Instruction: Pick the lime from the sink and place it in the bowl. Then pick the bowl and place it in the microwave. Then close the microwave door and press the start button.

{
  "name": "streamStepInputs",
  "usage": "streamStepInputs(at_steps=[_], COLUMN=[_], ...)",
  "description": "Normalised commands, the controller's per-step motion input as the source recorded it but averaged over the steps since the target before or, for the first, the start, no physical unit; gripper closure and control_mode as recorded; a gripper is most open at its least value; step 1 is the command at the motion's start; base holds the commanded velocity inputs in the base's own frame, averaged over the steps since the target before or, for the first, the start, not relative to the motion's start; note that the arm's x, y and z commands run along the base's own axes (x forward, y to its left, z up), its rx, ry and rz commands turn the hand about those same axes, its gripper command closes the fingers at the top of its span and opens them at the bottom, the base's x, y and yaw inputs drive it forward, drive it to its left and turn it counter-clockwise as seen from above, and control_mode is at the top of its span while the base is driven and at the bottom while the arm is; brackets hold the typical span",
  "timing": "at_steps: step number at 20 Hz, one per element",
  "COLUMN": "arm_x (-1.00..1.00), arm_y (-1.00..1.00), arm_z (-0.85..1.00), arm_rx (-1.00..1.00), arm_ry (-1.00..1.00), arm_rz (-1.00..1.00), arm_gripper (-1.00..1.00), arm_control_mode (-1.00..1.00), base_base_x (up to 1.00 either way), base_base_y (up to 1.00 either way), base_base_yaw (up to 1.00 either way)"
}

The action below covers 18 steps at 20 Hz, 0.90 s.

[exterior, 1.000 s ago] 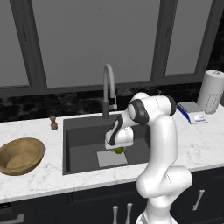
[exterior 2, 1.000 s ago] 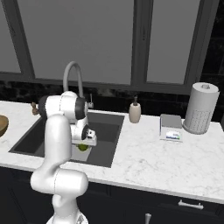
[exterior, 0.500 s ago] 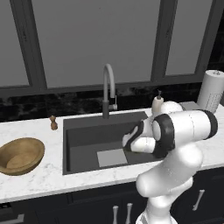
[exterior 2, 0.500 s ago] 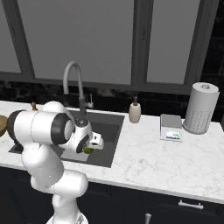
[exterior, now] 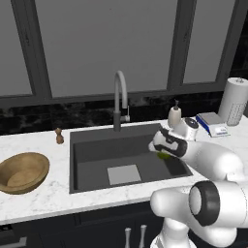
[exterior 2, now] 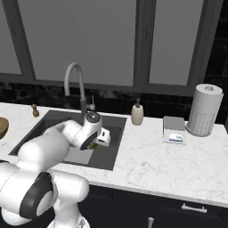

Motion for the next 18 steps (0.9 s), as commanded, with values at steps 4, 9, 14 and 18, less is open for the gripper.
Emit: streamStepInputs(at_steps=[4, 9, 14, 18], arm_x=[-0.48, -0.59, -0.82, -0.61], arm_y=[-0.15, 0.04, 0.57, 0.86], arm_z=[0.98, 0.30, 0.31, 0.49], arm_rx=[0.18, 0.06, 0.00, 0.00], arm_ry=[0.08, 0.12, -0.07, 0.00], arm_rz=[-0.07, -0.03, 0.02, -0.02], arm_gripper=[1.00, 1.00, 1.00, 1.00], arm_control_mode=[-1.00, -1.00, -1.00, -1.00], base_base_x=[0.00, 0.00, 0.00, 0.00], base_base_y=[0.00, 0.00, 0.00, 0.00], base_base_yaw=[0.00, 0.00, 0.00, 0.00])
